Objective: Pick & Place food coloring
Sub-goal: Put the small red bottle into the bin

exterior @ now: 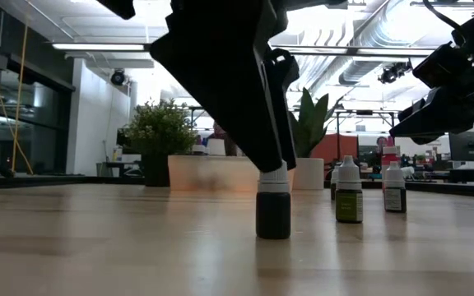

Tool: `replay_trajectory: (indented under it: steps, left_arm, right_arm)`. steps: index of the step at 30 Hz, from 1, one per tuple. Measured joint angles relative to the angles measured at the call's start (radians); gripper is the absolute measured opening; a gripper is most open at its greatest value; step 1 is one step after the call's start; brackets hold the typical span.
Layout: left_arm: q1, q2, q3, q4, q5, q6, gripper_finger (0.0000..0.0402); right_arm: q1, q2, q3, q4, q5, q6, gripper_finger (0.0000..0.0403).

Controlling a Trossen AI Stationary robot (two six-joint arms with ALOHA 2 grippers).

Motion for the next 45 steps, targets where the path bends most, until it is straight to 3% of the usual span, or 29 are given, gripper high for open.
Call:
replay_trajectory:
  steps: [6, 34, 45]
  left_arm:
    - [0.000, 0.000, 0.000, 0.001, 0.017, 0.000, 0.0148]
    - [0.000, 0.011, 0.000, 0.008, 0.006, 0.000, 0.0143]
    - [0.000, 0.011, 0.000, -0.005, 0.004, 0.000, 0.0049]
  right_arm:
    - [0.000, 0.000, 0.000, 0.000, 0.000, 0.000, 0.0000]
    - [0.000, 0.000, 0.000, 0.000, 0.000, 0.000, 0.0000]
    - [0.000, 0.000, 0.000, 0.000, 0.000, 0.000, 0.0000]
